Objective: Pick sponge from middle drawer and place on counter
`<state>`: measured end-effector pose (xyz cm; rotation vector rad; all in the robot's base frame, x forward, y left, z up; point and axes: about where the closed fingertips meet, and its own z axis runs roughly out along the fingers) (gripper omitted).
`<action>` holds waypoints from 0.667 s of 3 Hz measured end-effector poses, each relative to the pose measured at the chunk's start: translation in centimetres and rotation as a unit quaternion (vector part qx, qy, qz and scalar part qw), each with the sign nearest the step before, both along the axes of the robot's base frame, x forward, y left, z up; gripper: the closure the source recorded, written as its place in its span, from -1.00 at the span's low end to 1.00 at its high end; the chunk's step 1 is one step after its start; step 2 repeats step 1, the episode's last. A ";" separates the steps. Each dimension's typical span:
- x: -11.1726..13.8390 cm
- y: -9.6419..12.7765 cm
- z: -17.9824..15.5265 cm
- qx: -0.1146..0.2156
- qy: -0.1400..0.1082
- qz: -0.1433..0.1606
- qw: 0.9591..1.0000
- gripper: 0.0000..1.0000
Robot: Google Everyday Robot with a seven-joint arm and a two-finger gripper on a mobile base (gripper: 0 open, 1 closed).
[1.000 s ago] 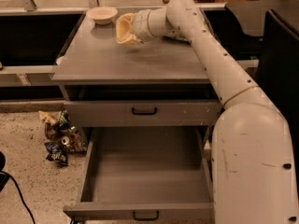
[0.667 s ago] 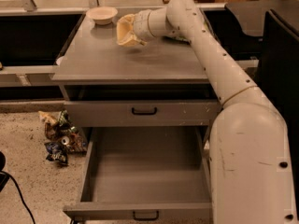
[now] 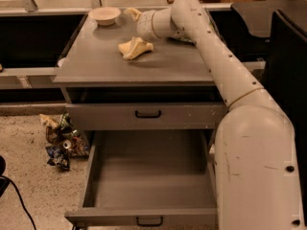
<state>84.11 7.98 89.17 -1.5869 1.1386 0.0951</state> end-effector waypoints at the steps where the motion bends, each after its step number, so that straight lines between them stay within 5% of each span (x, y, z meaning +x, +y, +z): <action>1: -0.4 -1.2 0.5 -0.003 -0.005 -0.017 1.000 -1.00; 2: -0.4 -1.2 0.5 -0.003 -0.005 -0.017 1.000 -1.00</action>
Offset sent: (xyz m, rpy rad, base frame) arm 0.0000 0.0000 0.0000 0.0000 0.0000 0.0000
